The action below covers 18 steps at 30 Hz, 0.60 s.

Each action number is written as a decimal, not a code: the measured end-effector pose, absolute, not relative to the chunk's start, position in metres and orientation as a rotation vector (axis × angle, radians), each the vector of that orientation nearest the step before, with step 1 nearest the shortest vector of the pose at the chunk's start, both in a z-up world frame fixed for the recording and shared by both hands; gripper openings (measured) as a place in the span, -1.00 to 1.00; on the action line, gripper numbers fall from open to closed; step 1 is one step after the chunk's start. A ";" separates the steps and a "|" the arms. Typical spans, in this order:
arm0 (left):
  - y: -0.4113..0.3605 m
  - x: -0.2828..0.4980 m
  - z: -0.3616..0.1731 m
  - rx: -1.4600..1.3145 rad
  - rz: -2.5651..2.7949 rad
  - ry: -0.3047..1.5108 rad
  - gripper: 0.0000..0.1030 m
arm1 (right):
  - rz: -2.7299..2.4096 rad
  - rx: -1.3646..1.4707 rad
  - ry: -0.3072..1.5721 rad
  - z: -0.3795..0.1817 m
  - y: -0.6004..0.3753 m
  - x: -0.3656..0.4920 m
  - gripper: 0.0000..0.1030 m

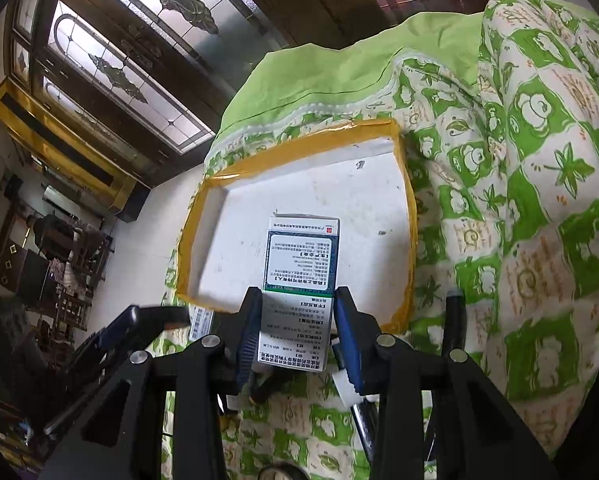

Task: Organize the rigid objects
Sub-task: 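Carry the medicine box toward the foam tray with the right gripper while the left gripper carries the tape there, then lower the tape into the tray and open the left gripper while the right gripper sets the box down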

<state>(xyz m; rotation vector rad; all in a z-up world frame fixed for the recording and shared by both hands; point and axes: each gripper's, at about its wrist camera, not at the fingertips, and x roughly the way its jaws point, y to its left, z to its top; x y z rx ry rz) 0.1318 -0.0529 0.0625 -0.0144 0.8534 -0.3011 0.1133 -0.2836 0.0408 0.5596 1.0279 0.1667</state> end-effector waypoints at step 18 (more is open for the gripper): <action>-0.057 0.214 0.016 -0.001 -0.212 0.930 0.25 | 0.135 0.531 1.100 0.008 -0.282 0.162 -0.31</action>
